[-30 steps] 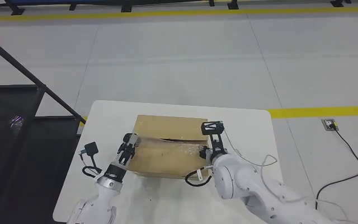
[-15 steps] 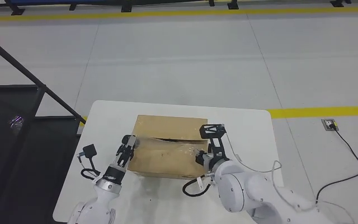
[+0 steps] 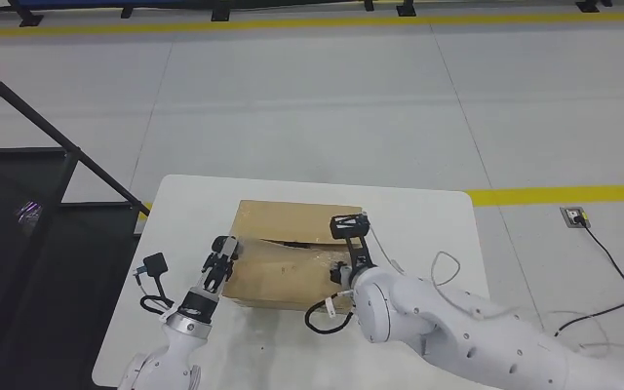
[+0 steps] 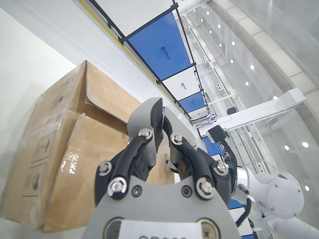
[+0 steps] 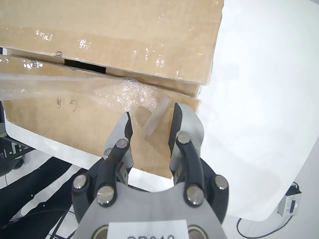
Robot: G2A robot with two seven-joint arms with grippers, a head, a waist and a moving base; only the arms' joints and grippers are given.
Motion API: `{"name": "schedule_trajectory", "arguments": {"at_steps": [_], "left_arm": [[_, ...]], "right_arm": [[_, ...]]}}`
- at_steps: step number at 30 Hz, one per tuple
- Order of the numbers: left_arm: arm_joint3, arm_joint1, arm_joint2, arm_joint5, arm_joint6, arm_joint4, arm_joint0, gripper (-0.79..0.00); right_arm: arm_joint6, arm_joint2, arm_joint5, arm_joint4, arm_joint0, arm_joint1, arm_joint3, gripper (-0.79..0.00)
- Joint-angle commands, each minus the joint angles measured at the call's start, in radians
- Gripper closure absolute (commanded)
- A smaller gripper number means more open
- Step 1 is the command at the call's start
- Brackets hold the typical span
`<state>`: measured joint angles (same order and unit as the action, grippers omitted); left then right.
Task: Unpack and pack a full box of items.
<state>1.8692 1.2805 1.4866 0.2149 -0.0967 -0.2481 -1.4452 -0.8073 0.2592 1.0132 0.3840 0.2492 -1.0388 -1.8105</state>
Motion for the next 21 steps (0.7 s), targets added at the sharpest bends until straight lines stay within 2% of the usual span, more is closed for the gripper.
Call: {"name": "schedule_trajectory", "arguments": {"at_steps": [1,3,6,16,21], "left_arm": [[-0.001,0.0,0.0,0.002,0.0,0.003,0.0,0.0],[-0.001,0.0,0.001,0.003,-0.001,0.004,0.0,0.0],[-0.001,0.0,0.002,0.003,-0.002,0.004,0.0,0.0],[0.001,0.0,0.004,0.003,-0.005,0.003,0.003,0.0],[0.003,0.0,0.007,0.002,-0.005,0.007,0.007,0.0]], "right_arm": [[-0.001,-0.048,-0.001,-0.049,-0.06,-0.005,0.025,-0.314],[-0.001,-0.085,-0.001,-0.087,-0.106,-0.01,0.034,-0.237],[-0.001,-0.089,-0.001,-0.117,-0.131,-0.015,0.05,-0.068],[-0.001,-0.089,-0.001,-0.119,-0.135,-0.011,0.049,-0.058],[-0.001,-0.088,-0.001,-0.106,-0.144,0.009,0.006,0.0]]}}
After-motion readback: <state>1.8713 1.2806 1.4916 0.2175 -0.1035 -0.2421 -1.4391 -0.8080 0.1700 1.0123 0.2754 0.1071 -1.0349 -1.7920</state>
